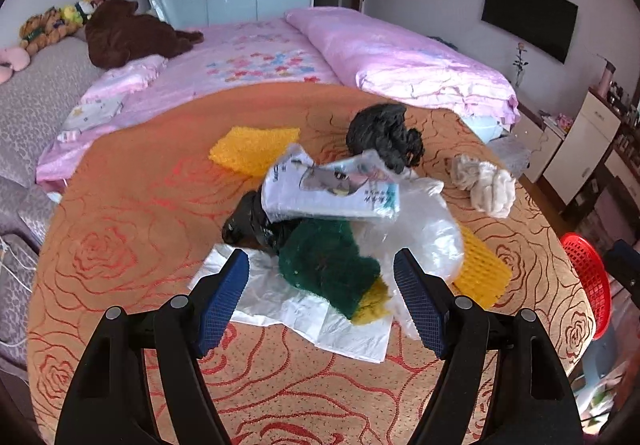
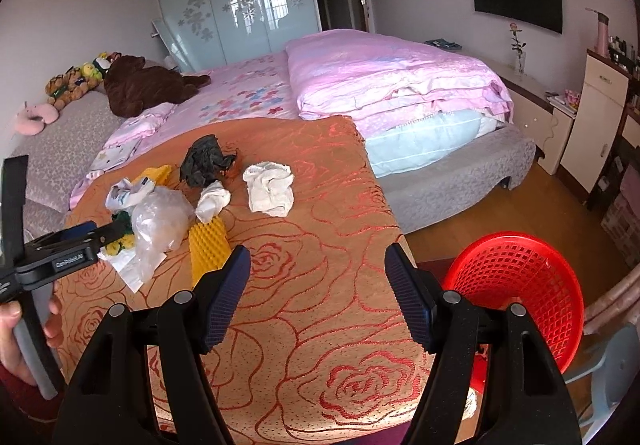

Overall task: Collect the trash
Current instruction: 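Grasp the green scrubber with the left tool while the right tool grasps the yellow foam net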

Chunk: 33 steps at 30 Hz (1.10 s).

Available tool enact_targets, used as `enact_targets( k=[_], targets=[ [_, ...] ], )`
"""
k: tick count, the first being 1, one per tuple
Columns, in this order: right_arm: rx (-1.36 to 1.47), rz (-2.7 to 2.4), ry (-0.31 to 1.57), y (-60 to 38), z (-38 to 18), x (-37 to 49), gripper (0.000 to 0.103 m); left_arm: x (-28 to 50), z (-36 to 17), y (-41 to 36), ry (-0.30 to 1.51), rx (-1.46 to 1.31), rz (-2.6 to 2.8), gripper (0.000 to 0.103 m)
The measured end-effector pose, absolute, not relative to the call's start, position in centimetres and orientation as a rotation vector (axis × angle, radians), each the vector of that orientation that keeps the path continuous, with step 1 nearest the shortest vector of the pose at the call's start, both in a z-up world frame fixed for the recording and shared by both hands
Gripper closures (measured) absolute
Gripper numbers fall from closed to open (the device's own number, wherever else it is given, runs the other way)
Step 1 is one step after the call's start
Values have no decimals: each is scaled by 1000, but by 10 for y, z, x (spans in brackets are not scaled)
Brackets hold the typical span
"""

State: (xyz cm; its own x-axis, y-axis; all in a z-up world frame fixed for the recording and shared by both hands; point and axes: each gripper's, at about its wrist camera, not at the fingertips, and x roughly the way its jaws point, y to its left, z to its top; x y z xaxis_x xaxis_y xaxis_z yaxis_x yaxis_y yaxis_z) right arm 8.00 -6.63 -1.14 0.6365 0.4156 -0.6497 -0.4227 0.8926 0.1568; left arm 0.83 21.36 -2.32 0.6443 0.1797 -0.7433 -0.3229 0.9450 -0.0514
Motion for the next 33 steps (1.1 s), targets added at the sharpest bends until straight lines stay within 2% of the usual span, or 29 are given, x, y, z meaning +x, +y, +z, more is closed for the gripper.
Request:
enact_targets(
  k=[2,4,6,12,33],
  targets=[
    [-8,477,741,-66,-11,81,35,9,-29,219,837,-206,297,37],
    [-10,477,741,-66,-12,81,35,7,-32,224,845,-236,286,56],
    [-13,480,744,-66,-12,81,35,4,-33,228,844,-264,278,66],
    [-40,503,752,-57,-17,80,35,-7,-26,228,800,-261,268,70],
    [-203,683,823,55,-57,100,36,-43,4,234,716,-260,251,71]
  ],
)
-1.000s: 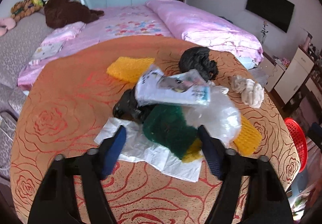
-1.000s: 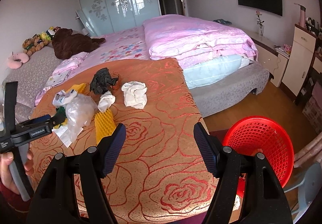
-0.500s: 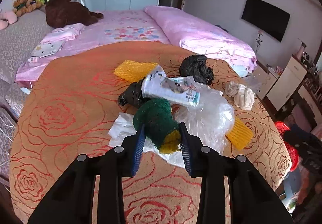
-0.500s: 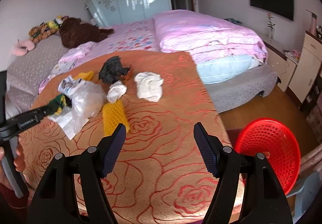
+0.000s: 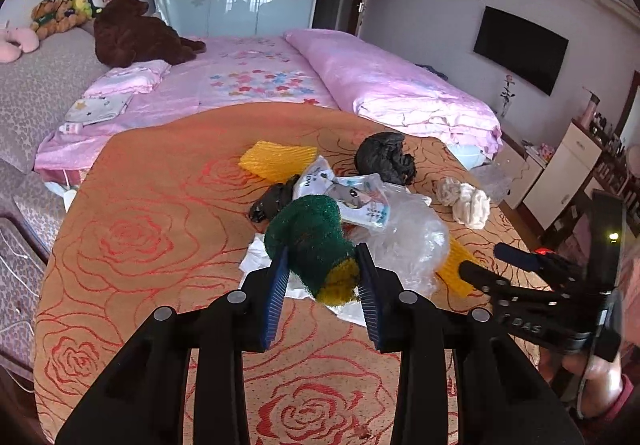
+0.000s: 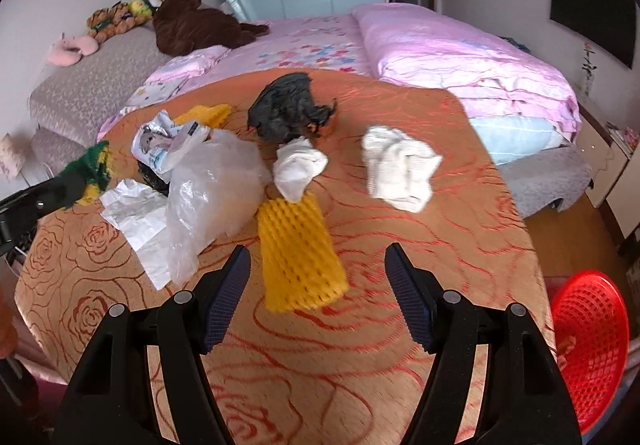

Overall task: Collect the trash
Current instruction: 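Grasp the green scrubber with the left tool while the right tool grasps the yellow foam net, then carry the green scrubber and yellow foam net over the red wastebasket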

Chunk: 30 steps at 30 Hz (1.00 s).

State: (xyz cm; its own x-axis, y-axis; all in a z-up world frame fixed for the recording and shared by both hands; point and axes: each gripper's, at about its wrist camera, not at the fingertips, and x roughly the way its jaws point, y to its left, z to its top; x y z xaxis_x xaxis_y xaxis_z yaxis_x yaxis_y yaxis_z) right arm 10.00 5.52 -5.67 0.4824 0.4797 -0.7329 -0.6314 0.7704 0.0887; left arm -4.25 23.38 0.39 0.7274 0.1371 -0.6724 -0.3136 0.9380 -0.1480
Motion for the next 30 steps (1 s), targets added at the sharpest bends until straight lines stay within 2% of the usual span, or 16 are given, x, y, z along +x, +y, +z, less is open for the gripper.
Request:
enact_targets(
  k=[4,9,15,30],
  targets=[
    [-227,707,844,68,-67,105,39,-43,3,239,717,-268,262,71],
    [-256,724,862,79,-75,105,58,-44,1,241,718,-270,270,71],
    [-240,733,841,71,-71,98,71,-44,0,241,720,-250,292,71],
    [-134,691,777,22,-40,81,75,-46,9,231,691,-236,271,71]
  ],
)
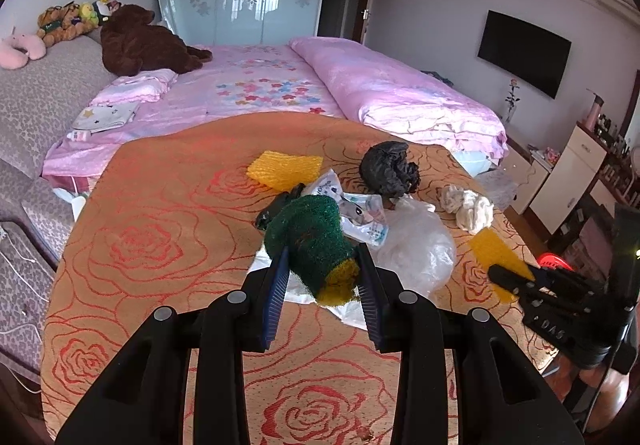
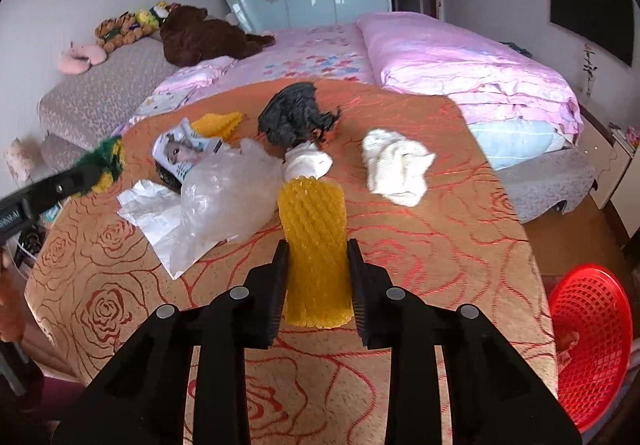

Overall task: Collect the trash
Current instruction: 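Carry the green scrubber and yellow foam net over the red wastebasket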

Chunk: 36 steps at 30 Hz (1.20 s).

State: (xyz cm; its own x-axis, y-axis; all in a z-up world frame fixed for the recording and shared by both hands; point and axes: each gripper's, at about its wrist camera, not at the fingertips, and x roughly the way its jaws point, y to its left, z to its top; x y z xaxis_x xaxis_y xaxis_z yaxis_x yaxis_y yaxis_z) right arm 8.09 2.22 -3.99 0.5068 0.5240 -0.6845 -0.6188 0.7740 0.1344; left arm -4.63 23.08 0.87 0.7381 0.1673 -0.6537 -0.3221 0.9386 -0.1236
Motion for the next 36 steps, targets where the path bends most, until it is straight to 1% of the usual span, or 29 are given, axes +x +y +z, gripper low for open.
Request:
enact_targets(
  k=[19,36],
  targets=[
    [-80,618,678,-6,3,83,75,-31,15,200,683,-193,204,71],
    [-31,507,630,-63,29,91,75,5,27,143,671,-89,120,71]
  ],
)
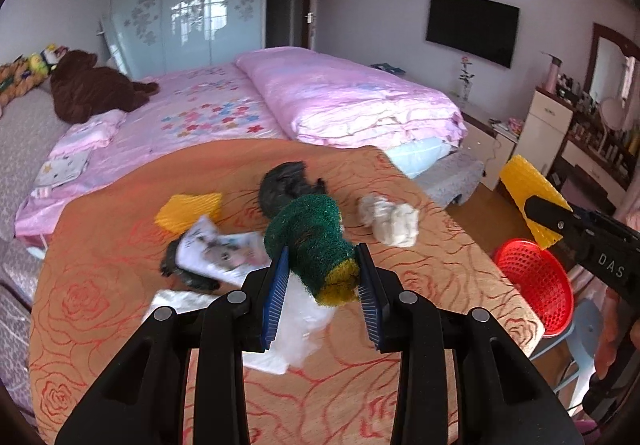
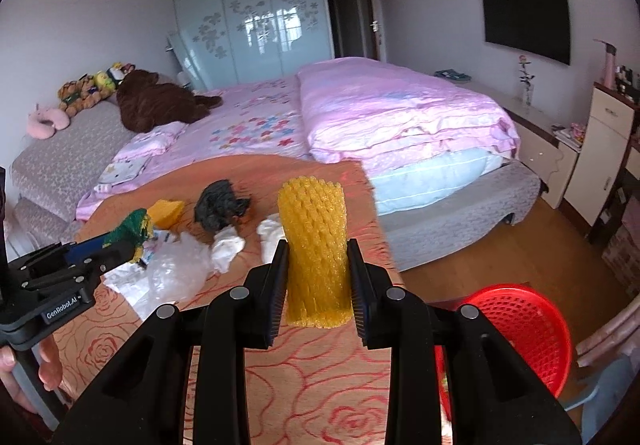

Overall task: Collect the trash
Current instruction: 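Carry the green scrubber and yellow foam net over the red wastebasket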

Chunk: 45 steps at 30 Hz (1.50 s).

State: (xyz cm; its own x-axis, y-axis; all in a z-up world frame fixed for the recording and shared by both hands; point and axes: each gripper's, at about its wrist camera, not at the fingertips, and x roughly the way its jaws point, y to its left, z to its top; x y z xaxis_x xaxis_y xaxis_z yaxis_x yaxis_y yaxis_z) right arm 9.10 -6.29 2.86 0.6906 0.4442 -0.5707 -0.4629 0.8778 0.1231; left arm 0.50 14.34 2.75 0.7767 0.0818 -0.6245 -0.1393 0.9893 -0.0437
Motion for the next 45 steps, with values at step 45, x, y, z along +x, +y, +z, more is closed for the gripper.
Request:
enact_targets(
  k=[45],
  targets=[
    [120,59,684,-262,-12,109,75,105,-18,-68,836,65,-335,71]
  ],
)
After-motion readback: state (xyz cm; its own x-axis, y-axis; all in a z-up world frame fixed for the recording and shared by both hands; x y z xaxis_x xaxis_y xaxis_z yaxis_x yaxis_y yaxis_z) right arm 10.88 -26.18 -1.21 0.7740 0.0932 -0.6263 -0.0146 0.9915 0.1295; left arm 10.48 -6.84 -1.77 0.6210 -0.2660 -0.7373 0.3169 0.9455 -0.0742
